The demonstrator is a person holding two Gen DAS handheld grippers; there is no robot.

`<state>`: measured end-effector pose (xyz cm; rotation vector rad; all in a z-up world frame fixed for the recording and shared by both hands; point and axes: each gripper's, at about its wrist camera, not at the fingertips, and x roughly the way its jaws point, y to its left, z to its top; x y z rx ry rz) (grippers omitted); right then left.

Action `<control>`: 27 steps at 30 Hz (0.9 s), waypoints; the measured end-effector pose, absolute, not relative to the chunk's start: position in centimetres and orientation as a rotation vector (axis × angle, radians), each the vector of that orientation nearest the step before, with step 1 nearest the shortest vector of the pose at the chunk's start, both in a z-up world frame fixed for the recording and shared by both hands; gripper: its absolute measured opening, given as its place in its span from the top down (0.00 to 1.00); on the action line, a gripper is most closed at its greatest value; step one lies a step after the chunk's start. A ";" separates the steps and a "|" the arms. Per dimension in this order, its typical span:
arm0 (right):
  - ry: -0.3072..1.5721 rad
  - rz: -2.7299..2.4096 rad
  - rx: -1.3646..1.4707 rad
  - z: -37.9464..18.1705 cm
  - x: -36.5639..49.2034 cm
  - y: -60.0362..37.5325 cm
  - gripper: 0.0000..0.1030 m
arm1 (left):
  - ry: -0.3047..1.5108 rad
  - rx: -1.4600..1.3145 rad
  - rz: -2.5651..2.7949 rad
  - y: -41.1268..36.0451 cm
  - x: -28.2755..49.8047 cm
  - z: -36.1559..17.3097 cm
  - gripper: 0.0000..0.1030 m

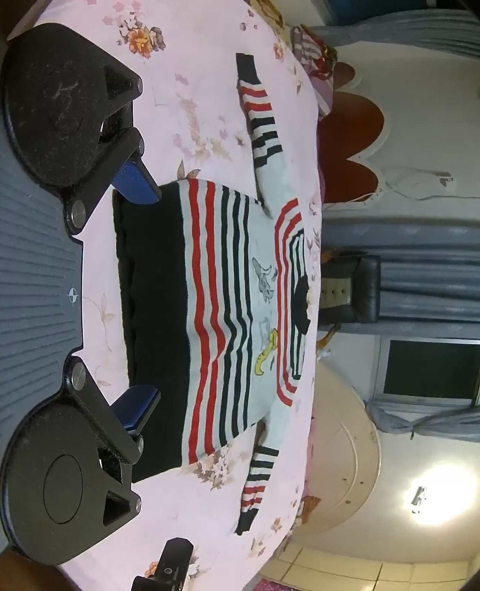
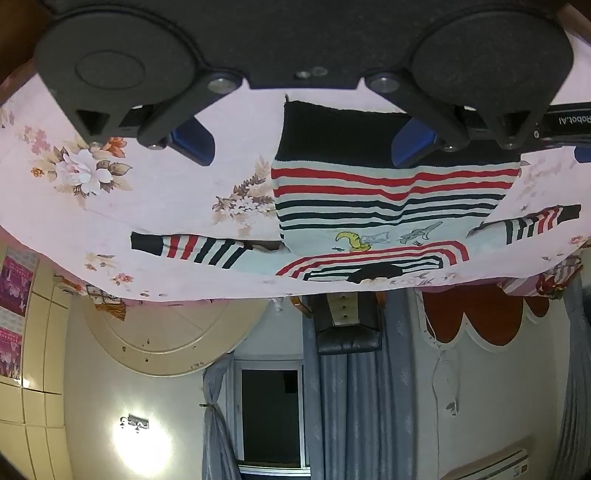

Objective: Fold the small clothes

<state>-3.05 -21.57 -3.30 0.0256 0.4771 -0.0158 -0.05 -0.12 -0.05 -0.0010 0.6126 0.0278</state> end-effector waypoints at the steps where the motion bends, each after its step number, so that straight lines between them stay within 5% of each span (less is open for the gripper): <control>1: 0.474 -0.016 0.029 -3.3 -3.0 -21.6 0.01 | 0.614 -0.004 0.027 -0.1 -0.1 -0.1 0.00; 27: 0.485 -0.010 0.013 -3.7 -2.8 -21.0 0.01 | 0.620 -0.013 0.028 0.1 0.3 -0.4 0.00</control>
